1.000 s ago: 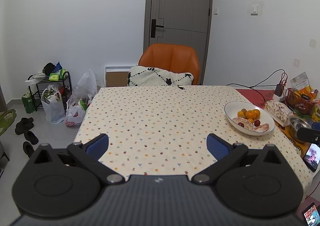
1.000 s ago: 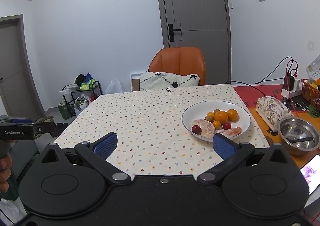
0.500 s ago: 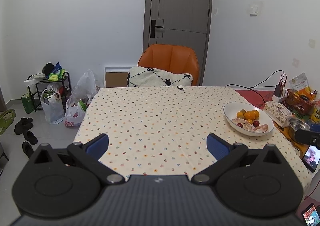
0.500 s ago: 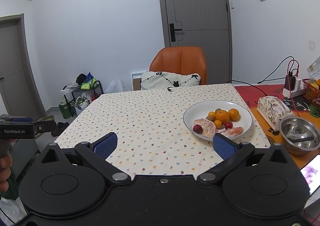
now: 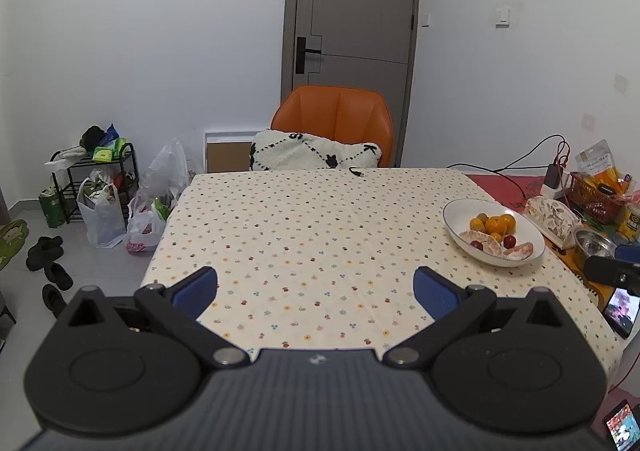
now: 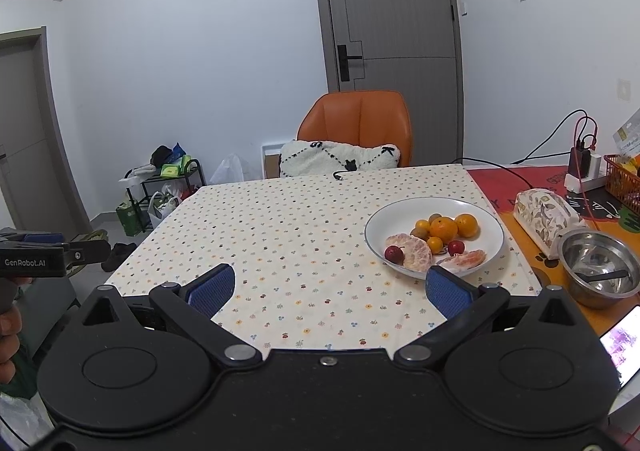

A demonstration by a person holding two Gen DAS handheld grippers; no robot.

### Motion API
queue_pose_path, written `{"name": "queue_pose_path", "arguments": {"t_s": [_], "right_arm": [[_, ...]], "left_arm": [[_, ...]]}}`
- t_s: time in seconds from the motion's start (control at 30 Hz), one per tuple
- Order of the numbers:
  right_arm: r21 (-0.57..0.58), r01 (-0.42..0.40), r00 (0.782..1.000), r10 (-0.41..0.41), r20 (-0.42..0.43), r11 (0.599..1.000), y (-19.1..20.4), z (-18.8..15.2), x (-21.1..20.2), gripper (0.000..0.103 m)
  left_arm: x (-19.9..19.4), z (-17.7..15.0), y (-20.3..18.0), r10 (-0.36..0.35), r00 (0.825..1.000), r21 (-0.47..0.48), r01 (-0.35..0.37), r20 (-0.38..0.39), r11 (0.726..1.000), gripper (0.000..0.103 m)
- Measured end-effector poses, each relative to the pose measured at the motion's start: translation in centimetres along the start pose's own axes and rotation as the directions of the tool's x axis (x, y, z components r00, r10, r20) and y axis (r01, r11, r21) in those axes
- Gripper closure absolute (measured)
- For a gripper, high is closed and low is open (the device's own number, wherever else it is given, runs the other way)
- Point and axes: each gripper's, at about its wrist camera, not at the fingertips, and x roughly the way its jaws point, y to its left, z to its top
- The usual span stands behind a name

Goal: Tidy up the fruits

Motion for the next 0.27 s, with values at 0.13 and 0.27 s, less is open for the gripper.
{"name": "queue_pose_path", "arguments": {"t_s": [0.13, 0.27], "right_arm": [[0.002, 0.001, 1.0, -0.001, -0.003, 1.0, -0.08, -0.04, 0.15, 0.0], [0.0, 0.002, 1.0, -0.002, -0.002, 1.0, -0.13, -0.1, 0.16, 0.0]], "left_arm": [[0.01, -0.06, -0.17, -0.004, 1.0, 0.009, 0.004, -0.002, 1.0, 0.0], [0.0, -0.04, -0.16, -0.005, 1.0, 0.002, 0.005, 0.002, 1.0, 0.0]]}}
